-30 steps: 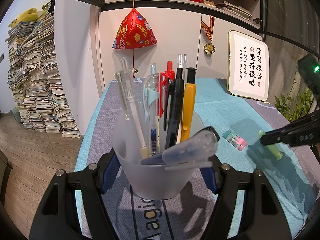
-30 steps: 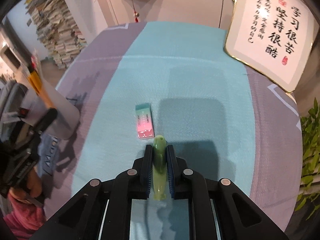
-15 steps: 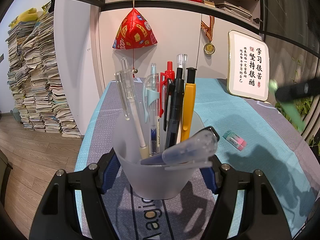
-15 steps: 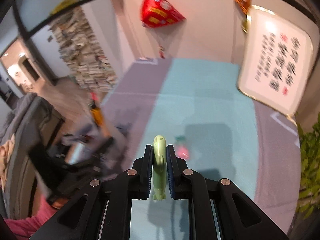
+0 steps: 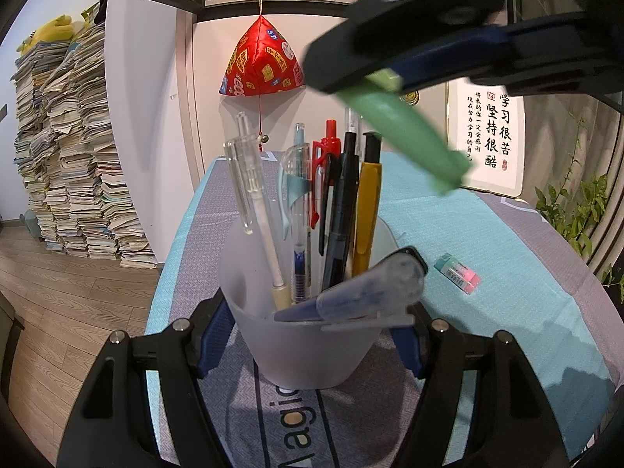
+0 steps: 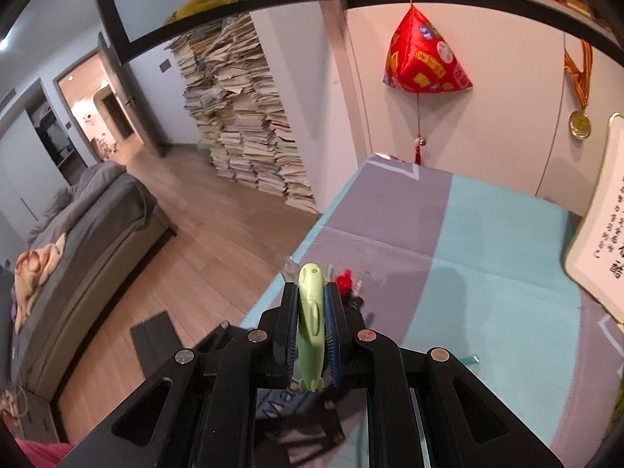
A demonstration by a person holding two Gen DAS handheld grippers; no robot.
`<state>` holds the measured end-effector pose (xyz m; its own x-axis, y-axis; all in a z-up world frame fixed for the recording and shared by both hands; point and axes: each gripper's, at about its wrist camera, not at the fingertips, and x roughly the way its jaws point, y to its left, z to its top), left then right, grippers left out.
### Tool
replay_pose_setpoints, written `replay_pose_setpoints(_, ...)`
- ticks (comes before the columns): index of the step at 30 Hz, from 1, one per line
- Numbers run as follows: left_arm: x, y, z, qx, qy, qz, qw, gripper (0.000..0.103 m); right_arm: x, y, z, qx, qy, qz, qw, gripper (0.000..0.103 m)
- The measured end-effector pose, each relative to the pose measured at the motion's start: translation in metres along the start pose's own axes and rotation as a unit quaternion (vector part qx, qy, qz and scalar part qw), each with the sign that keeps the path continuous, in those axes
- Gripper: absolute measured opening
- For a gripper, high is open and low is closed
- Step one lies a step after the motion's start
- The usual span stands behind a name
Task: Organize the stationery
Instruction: 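Lift the green highlighter over the cup and drop it inside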
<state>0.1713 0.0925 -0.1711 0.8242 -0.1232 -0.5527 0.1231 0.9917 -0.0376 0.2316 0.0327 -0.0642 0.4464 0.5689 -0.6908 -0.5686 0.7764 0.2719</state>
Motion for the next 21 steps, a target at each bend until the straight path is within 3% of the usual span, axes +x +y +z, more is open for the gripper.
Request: replay_pose_setpoints(21, 0.0, 0.0, 0.0, 0.0, 0.0, 0.0, 1.0, 0.07, 0.025, -0.009, -0.005, 0.014, 0.029, 0.009, 0.999, 0.014)
